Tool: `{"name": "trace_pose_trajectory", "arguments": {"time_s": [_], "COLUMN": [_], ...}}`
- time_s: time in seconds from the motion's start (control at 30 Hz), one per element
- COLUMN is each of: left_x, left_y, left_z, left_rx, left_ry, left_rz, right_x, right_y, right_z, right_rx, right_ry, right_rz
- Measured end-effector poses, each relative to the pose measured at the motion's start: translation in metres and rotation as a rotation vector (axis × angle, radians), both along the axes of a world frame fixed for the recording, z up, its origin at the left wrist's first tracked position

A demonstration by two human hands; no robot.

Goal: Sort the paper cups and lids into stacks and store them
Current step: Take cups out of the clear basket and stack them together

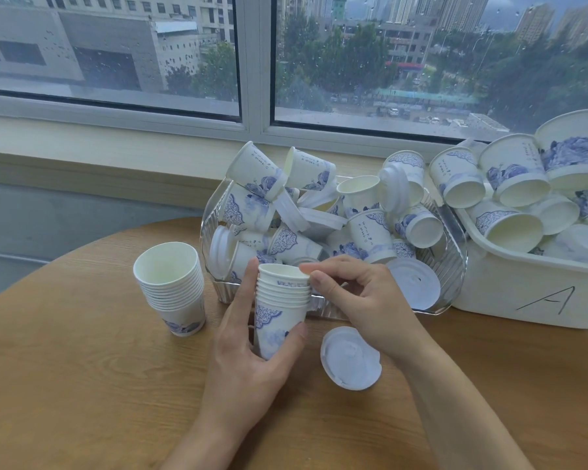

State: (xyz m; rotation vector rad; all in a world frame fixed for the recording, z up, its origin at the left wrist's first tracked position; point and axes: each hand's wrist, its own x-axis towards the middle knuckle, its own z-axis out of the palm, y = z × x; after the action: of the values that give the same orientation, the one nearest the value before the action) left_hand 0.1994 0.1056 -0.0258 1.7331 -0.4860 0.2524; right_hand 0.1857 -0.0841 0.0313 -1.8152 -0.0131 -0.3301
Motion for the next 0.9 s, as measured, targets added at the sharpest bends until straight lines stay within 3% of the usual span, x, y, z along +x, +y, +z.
{"name": "trace_pose_trajectory", "arguments": {"time_s": [0.13,0.37,0.9], "left_x": [0.001,0.001,-0.001], "left_y": [0.000,-0.002,-0.003], "left_z": [-0.002,-0.005,-0.006], "left_rx": [0.014,0.060,0.088], "left_ry": [0.001,-0.013,-0.031], "left_rz": [0.022,0.032,-0.005], "right_x": [-0.002,-0.005,0.002], "right_y": [-0.003,-0.024,-0.033], "right_z": [0.002,0.004,-0.013], "right_rx": [-0.034,-0.389,-0.717], "right_ry": [0.010,-0.031,0.107], "right_rz": [0.008,-0.475,-0.689]}}
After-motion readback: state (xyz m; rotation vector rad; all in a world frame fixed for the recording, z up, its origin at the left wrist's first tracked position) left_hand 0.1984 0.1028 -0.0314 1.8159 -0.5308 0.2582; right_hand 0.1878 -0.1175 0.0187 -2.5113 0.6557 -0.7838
